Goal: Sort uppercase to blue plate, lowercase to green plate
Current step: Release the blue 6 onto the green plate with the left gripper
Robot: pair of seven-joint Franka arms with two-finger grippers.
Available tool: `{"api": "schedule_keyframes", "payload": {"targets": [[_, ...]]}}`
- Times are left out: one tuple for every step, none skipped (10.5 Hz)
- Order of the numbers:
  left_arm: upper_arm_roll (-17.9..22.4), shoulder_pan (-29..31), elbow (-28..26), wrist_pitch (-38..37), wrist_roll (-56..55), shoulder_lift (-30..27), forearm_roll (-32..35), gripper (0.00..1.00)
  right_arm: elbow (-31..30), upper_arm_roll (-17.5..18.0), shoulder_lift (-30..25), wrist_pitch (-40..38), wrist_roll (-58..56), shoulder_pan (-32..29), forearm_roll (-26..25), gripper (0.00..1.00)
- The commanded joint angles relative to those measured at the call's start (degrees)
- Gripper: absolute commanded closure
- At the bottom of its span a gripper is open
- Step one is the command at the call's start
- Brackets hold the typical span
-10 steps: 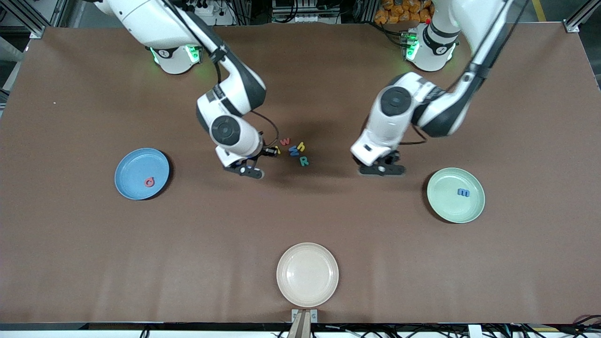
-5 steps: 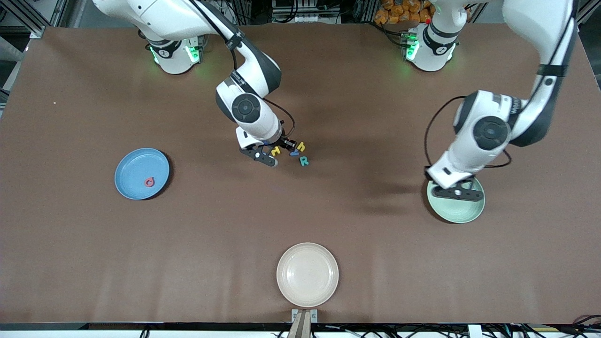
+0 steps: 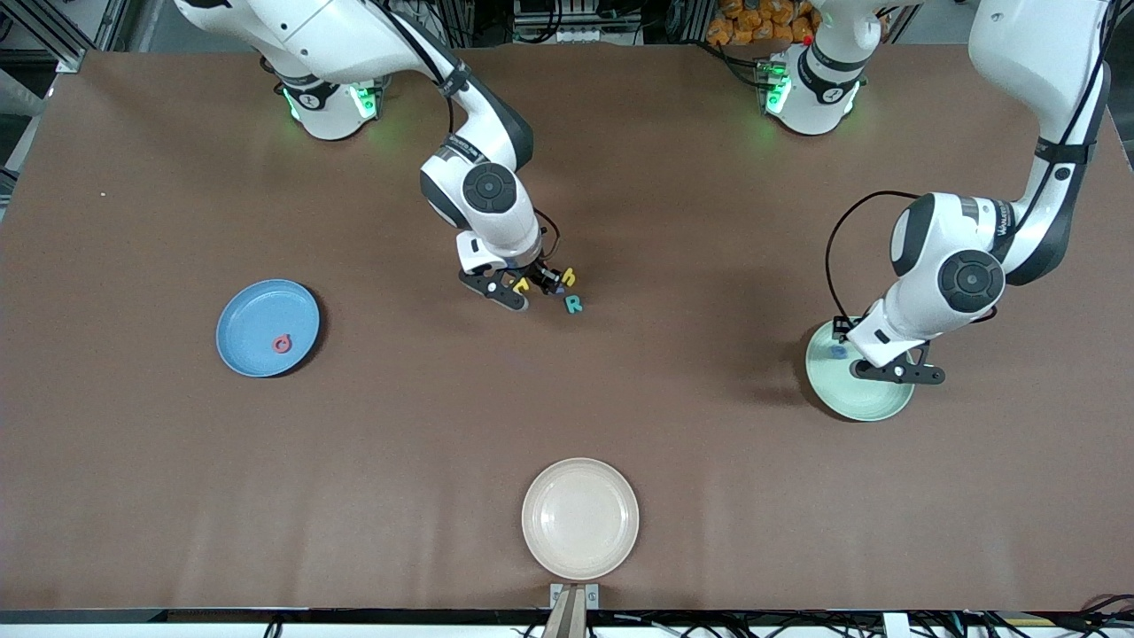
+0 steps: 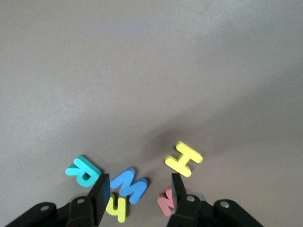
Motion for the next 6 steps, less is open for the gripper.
{"api": "schedule_keyframes", "payload": {"targets": [[1.2,-0.9,1.0,-0.4,0.2,-2.8,-1.4,0.0,1.1,0.1,2.0,2.1,2.3,0.4,-1.7,0.39],[1.3,-1.3,1.5,-0.5,0.2,-4.5,-1.3,0.0,1.4,0.2,2.7,2.4,2.9,0.5,-1.8,0.4],[1.4,-2.4,2.8,-0.7,-0.3,-5.9,-1.4,0.0,1.7,0.1,3.7,3.7,3.5,0.8,-1.8,0.39],[1.5,-2.9,4.1,-1.4,-0.3,-7.2,-1.4,0.0,1.8,0.1,4.6,4.7,3.5,0.9,-1.8,0.39],[1.5,-3.3,5.4,-2.7,-0.3,-8.6,-1.4,0.0,1.9,0.2,4.8,5.0,3.6,0.9,-1.8,0.39],[1.5,-4.0,7.0,-4.3,-0.4,-10.0,-1.5,0.0,1.9,0.2,5.0,5.0,3.7,1.2,-1.7,0.38]]}}
